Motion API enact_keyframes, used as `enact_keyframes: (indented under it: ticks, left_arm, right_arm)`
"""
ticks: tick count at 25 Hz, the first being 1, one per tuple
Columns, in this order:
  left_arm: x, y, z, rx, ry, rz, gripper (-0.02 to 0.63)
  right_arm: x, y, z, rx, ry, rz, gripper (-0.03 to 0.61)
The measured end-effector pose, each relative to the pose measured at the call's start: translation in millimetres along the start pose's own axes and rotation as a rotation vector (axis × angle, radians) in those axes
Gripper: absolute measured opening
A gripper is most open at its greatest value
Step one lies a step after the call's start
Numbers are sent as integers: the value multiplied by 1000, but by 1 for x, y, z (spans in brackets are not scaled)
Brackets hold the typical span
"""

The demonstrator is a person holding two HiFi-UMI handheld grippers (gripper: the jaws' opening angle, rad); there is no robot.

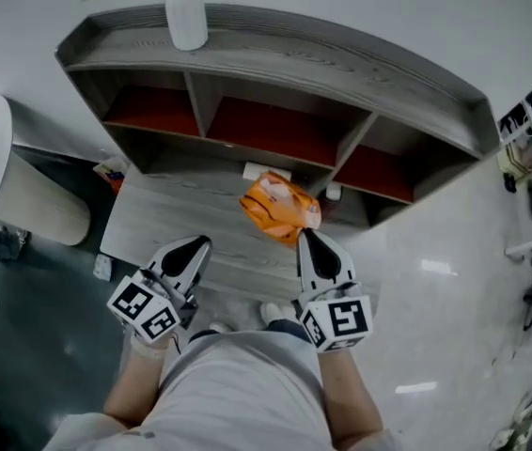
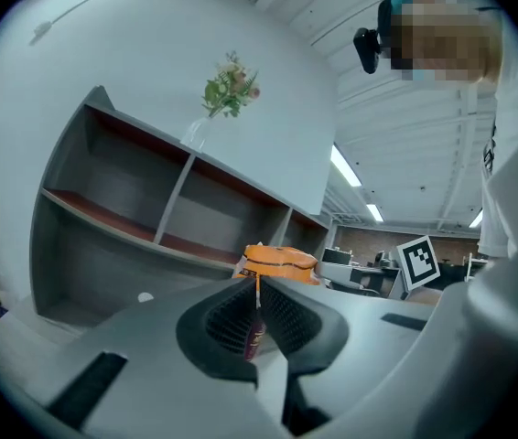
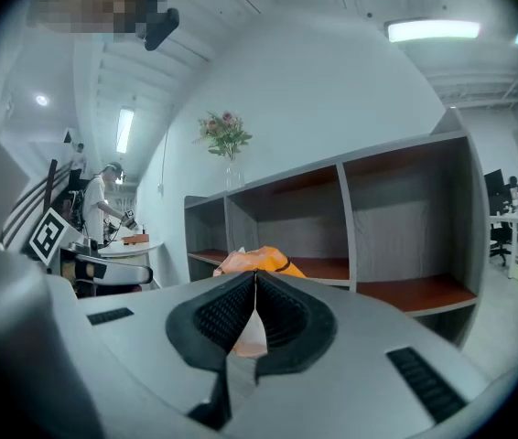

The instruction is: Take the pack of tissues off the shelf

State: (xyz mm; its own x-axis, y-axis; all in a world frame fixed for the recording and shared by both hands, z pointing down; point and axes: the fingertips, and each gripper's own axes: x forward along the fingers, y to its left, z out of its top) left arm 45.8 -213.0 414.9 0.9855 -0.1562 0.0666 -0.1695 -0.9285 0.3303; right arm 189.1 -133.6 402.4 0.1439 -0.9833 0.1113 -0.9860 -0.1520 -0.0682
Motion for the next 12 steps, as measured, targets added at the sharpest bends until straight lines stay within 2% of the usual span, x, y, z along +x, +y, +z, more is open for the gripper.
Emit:
enact_keyframes:
  ticks: [12]
  left_arm:
    - [18,-19,-23,-9,69,-92,20]
  right_arm:
    - [-27,12,-27,12,25,0,23]
